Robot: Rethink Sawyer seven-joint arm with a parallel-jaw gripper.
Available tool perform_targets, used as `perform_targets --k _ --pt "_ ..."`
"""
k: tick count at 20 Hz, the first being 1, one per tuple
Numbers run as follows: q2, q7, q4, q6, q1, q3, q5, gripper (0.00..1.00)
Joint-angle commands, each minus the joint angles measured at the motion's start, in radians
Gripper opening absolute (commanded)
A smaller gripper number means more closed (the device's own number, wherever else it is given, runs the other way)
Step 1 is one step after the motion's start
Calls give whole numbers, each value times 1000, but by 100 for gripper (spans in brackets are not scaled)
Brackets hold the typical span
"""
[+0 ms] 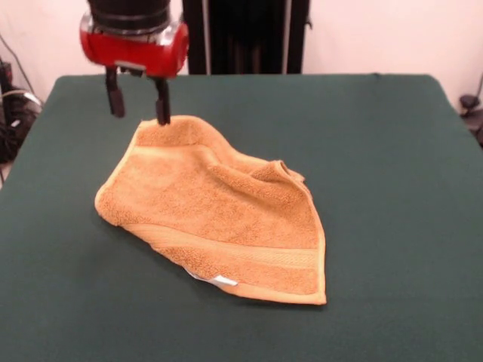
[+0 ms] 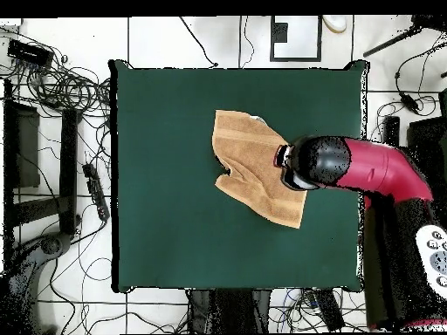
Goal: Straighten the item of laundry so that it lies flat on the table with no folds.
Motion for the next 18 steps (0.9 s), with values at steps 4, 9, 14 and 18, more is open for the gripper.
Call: perform_targets --k 4,9,14,18 --pt "251 18 -139 37 18 59 35 100" --pt "289 77 -150 148 -2 78 156 100" --pt "323 64 -117 174 -31 97 246 100" --pt "349 41 -128 121 -1 49 203 100"
